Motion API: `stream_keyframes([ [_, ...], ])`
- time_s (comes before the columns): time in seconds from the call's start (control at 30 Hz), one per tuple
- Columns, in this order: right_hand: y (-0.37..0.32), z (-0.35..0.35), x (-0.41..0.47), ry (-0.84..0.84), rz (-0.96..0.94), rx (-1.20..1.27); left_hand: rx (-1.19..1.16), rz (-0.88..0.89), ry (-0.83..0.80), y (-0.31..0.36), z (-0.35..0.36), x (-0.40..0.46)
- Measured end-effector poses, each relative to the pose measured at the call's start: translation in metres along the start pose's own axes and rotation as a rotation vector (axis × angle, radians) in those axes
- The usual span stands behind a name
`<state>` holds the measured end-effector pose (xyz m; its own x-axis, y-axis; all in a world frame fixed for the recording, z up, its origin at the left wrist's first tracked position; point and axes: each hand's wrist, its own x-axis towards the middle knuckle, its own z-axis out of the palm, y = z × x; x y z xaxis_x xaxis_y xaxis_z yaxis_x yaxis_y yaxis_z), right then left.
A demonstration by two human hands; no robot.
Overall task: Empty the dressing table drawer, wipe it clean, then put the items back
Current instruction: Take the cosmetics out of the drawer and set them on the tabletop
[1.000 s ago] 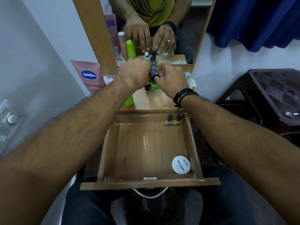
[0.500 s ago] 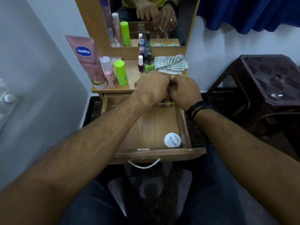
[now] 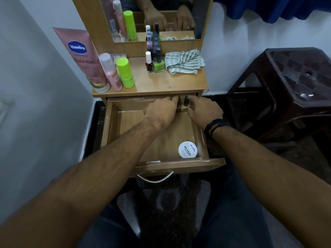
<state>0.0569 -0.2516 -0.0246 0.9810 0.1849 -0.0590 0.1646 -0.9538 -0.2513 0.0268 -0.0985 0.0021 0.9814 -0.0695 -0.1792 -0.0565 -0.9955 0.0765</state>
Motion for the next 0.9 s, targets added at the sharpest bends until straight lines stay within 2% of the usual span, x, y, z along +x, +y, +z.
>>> stream_keyframes([
  [0.17,-0.003,0.001,0.008,-0.028,-0.014,-0.020,-0.008,0.006,-0.019,-0.001,0.002,0.009],
  [0.33,0.000,0.002,0.013,0.032,-0.029,-0.024,-0.030,0.020,0.003,-0.001,0.001,0.011],
  [0.6,-0.001,0.001,0.016,0.036,-0.068,0.015,-0.045,0.028,0.039,0.003,-0.002,0.016],
  [0.73,-0.003,-0.005,0.009,0.078,-0.066,0.106,-0.046,0.033,0.065,0.003,-0.006,0.009],
  [0.9,-0.008,-0.034,0.004,0.051,-0.025,0.222,-0.007,0.056,0.069,-0.006,-0.039,-0.012],
])
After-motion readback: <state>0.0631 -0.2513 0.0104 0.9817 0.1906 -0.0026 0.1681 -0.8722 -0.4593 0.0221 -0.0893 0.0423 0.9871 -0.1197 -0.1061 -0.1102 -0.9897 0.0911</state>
